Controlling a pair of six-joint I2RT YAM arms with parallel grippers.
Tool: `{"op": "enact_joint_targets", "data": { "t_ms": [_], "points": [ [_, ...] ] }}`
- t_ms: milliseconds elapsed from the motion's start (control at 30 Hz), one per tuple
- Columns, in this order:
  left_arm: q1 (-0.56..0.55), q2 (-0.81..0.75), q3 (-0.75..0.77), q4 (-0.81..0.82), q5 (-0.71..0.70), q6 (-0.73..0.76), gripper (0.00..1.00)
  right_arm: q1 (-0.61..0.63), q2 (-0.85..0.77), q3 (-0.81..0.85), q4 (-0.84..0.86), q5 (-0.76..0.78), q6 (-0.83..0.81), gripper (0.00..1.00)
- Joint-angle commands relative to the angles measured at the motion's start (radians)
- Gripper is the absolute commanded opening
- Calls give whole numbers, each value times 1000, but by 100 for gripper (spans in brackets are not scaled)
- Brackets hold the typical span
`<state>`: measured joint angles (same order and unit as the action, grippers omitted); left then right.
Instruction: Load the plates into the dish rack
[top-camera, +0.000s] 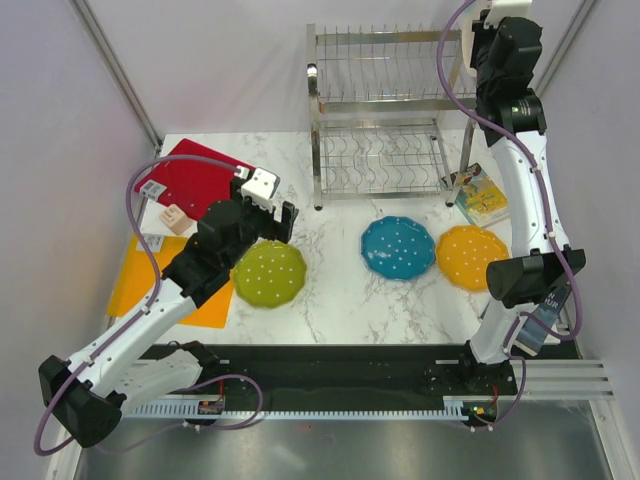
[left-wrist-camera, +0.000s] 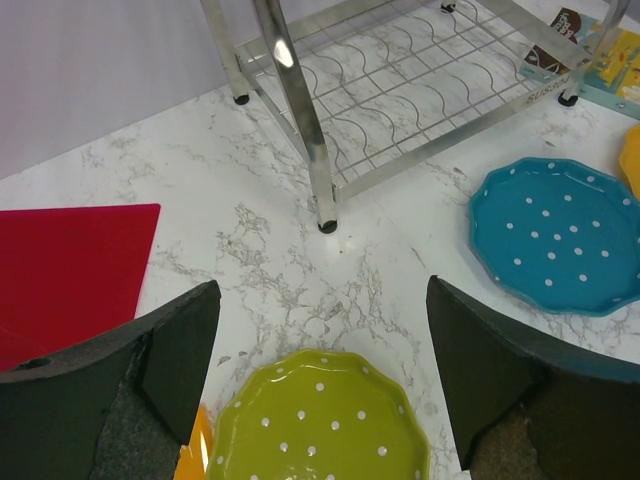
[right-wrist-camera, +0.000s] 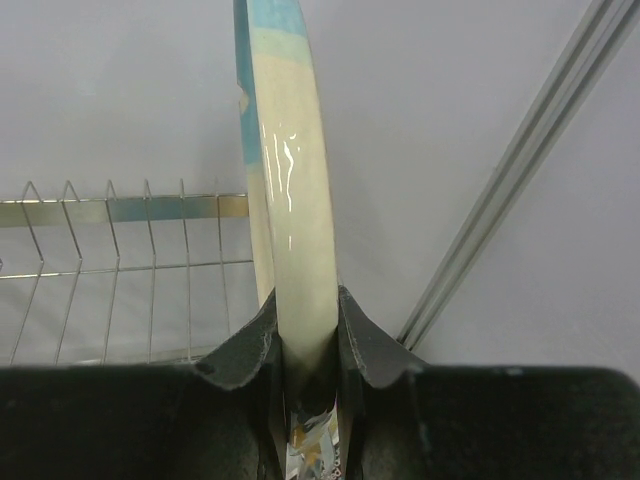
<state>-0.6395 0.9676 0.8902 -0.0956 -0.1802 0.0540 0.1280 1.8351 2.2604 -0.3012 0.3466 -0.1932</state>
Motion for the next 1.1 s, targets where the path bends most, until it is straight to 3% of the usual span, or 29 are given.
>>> {"op": "enact_joint_targets", "data": {
  "t_ms": [0, 700, 733, 767, 800, 833, 933, 1067],
  "points": [
    [6, 5, -13, 46, -1, -31, 90, 1, -34, 22, 172, -58, 31, 0],
    [18, 19, -25, 48, -5, -36, 90, 1, 130, 68, 151, 28, 31, 1],
    [18, 19, -23, 46, -7, -33, 90, 2, 134, 65, 149, 34, 32, 7],
    [18, 22, -23, 42, -11, -23, 90, 2, 132, 57, 149, 48, 40, 30],
    [20, 20, -25, 37, -25, -16, 91, 2, 125, 50, 146, 49, 41, 41],
    [20, 20, -30, 34, -33, -8, 91, 2, 104, 42, 146, 45, 43, 58],
    [26, 14, -42, 13, -57, 15, 94, 2, 37, -5, 149, 14, 51, 70],
    [44, -10, -86, 14, -64, 26, 95, 13, -69, -103, 152, -44, 48, 74]
  ]
}}
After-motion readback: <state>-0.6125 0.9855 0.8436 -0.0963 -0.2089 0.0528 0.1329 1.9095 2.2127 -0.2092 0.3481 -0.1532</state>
